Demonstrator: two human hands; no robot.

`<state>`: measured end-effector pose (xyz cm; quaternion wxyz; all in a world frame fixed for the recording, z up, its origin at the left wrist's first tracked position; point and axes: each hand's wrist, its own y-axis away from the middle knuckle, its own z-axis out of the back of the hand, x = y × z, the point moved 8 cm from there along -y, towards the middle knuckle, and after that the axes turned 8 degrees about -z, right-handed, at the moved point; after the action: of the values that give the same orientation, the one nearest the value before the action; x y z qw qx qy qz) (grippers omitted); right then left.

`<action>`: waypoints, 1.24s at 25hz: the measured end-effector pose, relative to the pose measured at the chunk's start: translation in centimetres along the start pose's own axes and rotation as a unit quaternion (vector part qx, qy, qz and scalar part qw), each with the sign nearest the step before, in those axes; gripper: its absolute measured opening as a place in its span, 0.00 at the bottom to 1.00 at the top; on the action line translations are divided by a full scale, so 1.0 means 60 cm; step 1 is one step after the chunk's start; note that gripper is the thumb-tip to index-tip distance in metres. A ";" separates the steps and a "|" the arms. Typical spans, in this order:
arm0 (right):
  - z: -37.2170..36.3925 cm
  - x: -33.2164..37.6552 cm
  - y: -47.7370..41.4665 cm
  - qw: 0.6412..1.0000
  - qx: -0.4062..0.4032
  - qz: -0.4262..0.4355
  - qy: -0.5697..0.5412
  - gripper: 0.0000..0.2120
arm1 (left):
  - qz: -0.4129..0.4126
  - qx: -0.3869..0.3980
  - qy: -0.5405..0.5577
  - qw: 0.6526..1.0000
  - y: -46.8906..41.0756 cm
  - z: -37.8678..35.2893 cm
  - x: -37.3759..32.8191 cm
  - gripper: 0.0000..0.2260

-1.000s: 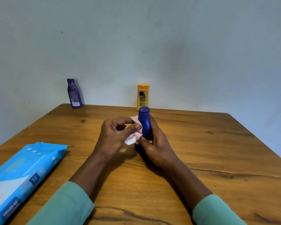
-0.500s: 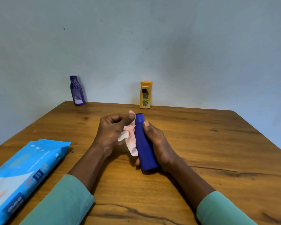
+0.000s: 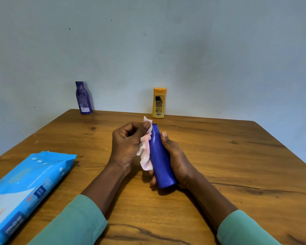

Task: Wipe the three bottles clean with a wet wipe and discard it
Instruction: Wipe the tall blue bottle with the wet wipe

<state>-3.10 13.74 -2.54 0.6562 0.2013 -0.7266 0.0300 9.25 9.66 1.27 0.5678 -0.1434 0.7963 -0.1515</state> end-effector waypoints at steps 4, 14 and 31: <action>0.000 0.003 0.011 0.999 0.013 -0.017 -0.049 0.37 | -0.007 0.035 -0.026 0.999 0.009 -0.010 -0.005 0.06; 0.012 0.002 0.013 0.994 0.022 -0.034 -0.105 0.37 | -0.023 0.055 -0.051 0.997 0.021 -0.034 -0.010 0.11; 0.001 0.004 -0.012 0.995 0.049 0.012 -0.088 0.34 | -0.011 -0.003 -0.025 1.000 0.006 -0.003 0.005 0.11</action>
<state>-2.95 12.98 -2.49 0.5785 0.2261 -0.7818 0.0554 8.96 9.86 0.92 0.5857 -0.1576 0.7805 -0.1514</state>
